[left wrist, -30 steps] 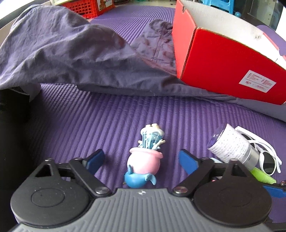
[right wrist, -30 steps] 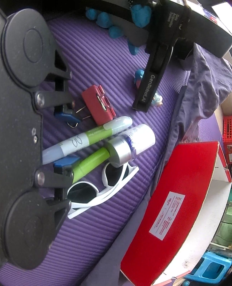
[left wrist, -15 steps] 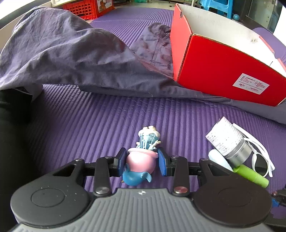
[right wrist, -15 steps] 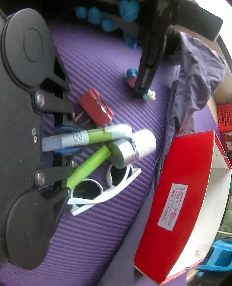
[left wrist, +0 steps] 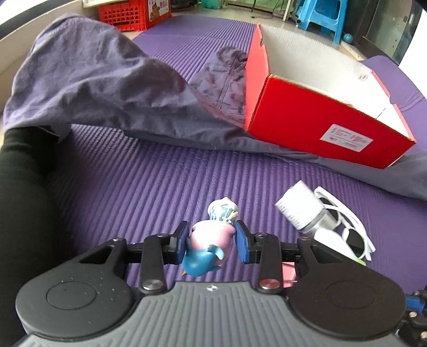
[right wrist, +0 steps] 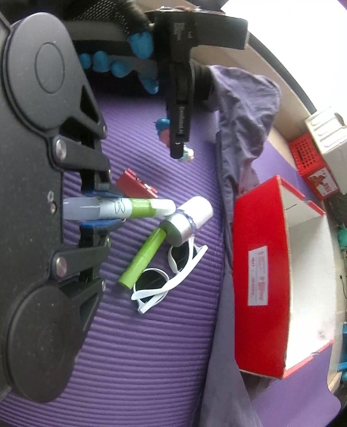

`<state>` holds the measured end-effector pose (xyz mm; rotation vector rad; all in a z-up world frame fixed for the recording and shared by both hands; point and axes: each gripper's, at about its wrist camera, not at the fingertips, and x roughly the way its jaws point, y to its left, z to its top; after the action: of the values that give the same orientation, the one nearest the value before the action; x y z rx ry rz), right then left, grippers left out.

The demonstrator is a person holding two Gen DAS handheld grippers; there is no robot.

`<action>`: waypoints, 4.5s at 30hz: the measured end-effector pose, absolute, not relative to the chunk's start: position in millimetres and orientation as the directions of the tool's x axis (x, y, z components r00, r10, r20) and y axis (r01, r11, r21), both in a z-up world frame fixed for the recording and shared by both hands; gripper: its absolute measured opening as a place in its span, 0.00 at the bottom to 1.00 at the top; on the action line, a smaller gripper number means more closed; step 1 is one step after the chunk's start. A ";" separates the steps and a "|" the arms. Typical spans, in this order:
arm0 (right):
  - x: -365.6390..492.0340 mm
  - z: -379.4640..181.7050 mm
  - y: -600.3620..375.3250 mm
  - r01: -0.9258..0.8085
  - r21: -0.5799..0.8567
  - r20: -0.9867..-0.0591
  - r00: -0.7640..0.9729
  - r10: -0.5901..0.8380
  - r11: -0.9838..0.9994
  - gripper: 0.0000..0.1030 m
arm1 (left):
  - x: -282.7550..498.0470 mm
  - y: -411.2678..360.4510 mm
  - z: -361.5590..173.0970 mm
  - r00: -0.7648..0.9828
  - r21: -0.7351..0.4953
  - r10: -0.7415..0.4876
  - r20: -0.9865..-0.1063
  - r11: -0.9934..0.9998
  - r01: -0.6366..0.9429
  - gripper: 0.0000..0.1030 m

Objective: Organize rigid objects
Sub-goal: 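Carry the figurine and green highlighter into the red shoebox with both tools, then open both tools to release the figurine and highlighter in the box, then withdraw both tools from the box toward the items on the mat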

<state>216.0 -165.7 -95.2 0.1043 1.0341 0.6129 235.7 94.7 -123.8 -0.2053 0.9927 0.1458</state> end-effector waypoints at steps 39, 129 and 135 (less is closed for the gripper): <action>331.7 19.3 -202.3 -0.335 0.036 -0.617 0.733 0.285 0.941 0.15 | 354.1 26.4 15.1 0.710 -0.062 -0.046 -0.703 0.998 0.003 0.35; 255.5 35.5 -183.7 -0.411 0.011 -0.636 0.701 0.324 0.911 0.80 | 265.5 26.1 26.0 0.666 -0.113 -0.113 -0.738 0.993 0.043 0.70; 235.3 36.6 -188.3 -0.410 0.047 -0.642 0.686 0.342 0.911 0.84 | 238.7 26.8 29.1 0.677 -0.113 -0.111 -0.728 0.993 0.041 0.80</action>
<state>235.3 -188.3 36.6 -0.1032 0.6971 0.4224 238.7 26.8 29.1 -0.0904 0.8231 -0.0852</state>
